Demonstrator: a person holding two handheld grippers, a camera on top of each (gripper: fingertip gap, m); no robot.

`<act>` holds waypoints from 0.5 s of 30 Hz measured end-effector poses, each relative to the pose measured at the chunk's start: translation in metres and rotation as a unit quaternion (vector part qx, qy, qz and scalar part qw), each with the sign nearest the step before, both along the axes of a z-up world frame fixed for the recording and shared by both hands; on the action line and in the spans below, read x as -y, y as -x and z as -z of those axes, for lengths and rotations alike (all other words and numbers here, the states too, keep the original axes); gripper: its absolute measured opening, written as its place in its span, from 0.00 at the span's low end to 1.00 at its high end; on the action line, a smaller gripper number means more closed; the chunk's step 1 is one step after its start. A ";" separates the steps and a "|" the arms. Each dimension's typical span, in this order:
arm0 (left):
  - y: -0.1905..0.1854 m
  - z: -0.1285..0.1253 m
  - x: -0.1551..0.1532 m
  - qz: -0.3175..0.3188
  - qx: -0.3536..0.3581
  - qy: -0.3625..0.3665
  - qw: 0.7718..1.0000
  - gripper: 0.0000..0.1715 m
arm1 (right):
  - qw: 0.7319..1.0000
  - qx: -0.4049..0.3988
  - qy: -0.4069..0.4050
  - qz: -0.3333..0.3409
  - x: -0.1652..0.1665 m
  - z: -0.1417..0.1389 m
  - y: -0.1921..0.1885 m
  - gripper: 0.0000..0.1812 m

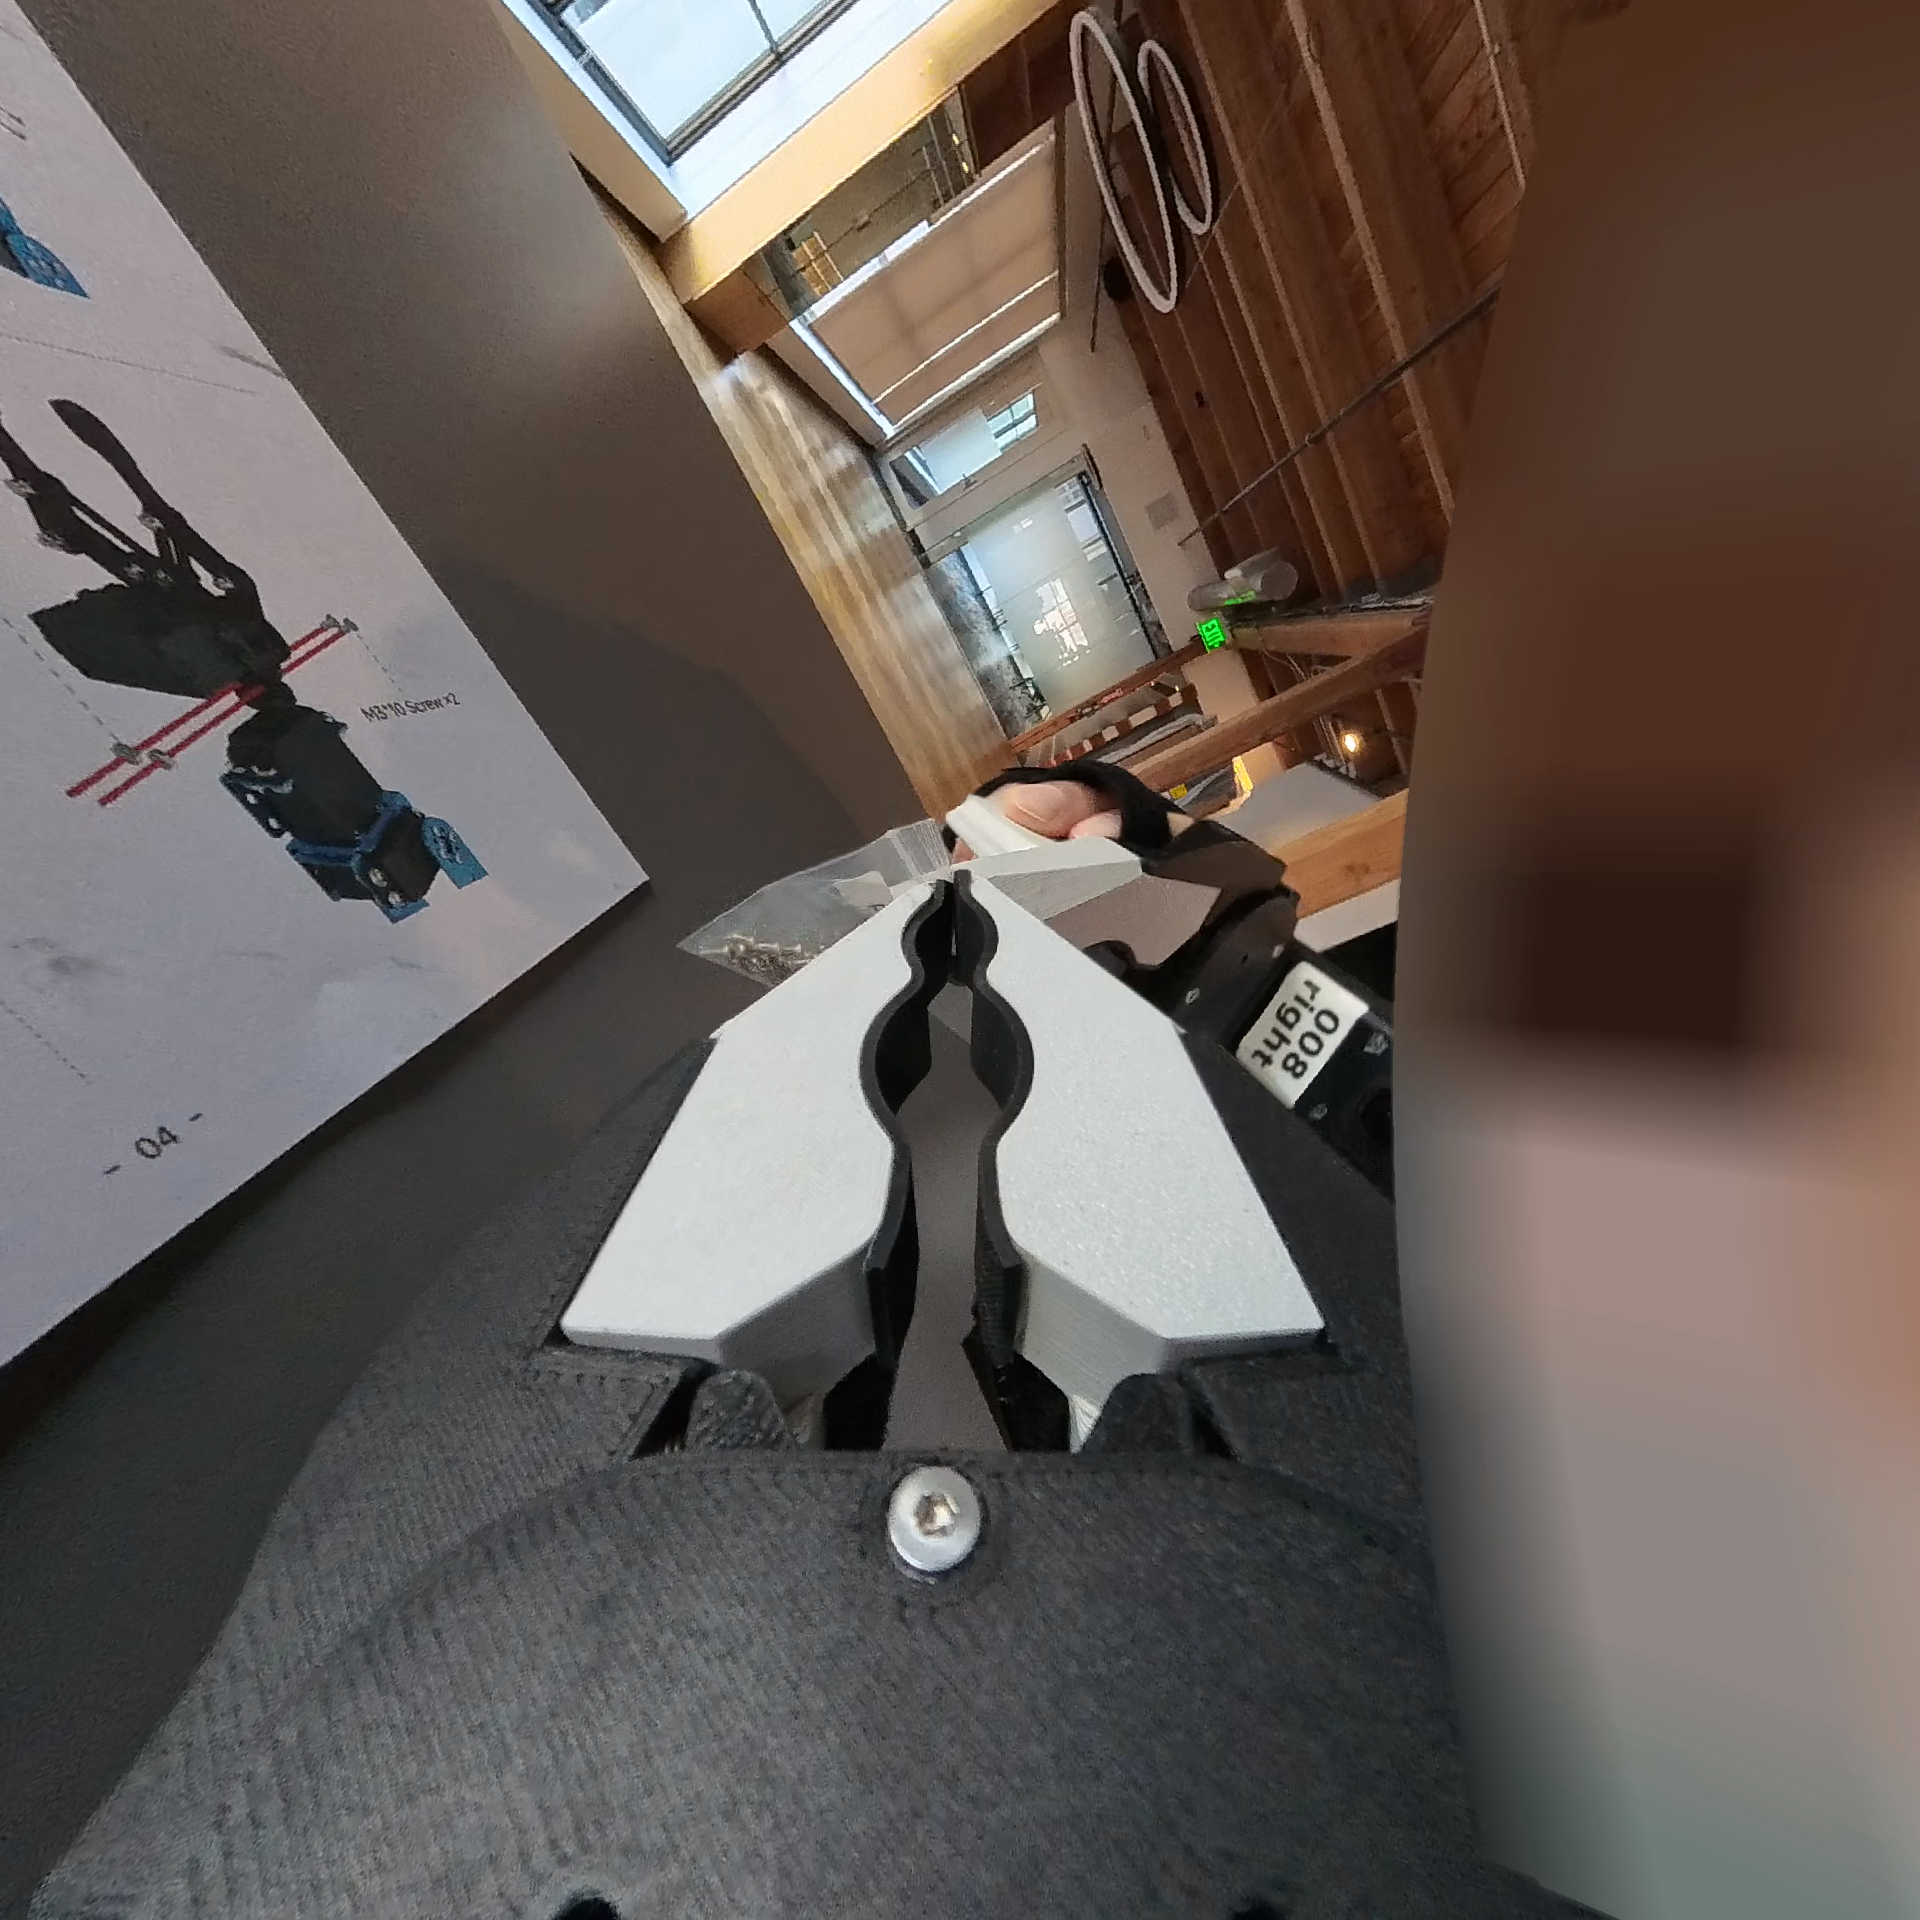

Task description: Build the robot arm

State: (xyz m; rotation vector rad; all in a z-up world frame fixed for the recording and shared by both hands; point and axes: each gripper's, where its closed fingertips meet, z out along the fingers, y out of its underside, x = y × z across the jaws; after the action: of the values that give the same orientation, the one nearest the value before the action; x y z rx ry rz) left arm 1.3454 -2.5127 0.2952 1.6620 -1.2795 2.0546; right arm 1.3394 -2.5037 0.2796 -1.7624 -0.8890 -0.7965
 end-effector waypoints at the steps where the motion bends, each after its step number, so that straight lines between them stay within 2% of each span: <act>1: 0.000 0.001 0.000 0.000 0.000 -0.005 1.000 0.00 | 1.000 -0.015 0.006 -0.004 0.000 0.002 0.001 0.02; 5: -0.001 0.004 -0.002 0.003 -0.004 -0.014 1.000 0.00 | 0.989 -0.136 0.056 -0.030 0.003 0.013 0.005 0.12; 8: -0.001 0.006 0.000 0.006 -0.006 -0.020 1.000 0.00 | 0.942 -0.315 0.098 -0.056 0.009 0.013 0.010 0.15; 10: -0.001 0.007 0.001 0.005 -0.002 -0.032 0.999 0.00 | 0.882 -0.454 0.111 -0.059 0.012 0.004 0.006 0.16; 12: -0.001 0.007 0.002 0.005 0.001 -0.049 0.999 0.00 | 0.800 -0.588 0.109 -0.049 0.012 -0.010 -0.003 0.17; 14: -0.002 0.008 0.002 0.003 0.005 -0.064 0.998 0.00 | 0.721 -0.683 0.111 -0.047 0.014 -0.019 -0.009 0.12; 15: -0.002 0.009 0.003 0.002 0.006 -0.070 0.998 0.00 | 0.694 -0.710 0.115 -0.041 0.014 -0.020 -0.011 0.12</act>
State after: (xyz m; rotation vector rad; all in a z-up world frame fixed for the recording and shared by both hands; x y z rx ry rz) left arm 1.3473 -2.5153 0.2866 1.7047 -1.4604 2.0178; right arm 1.3505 -2.5181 0.2993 -1.8547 0.0563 0.8337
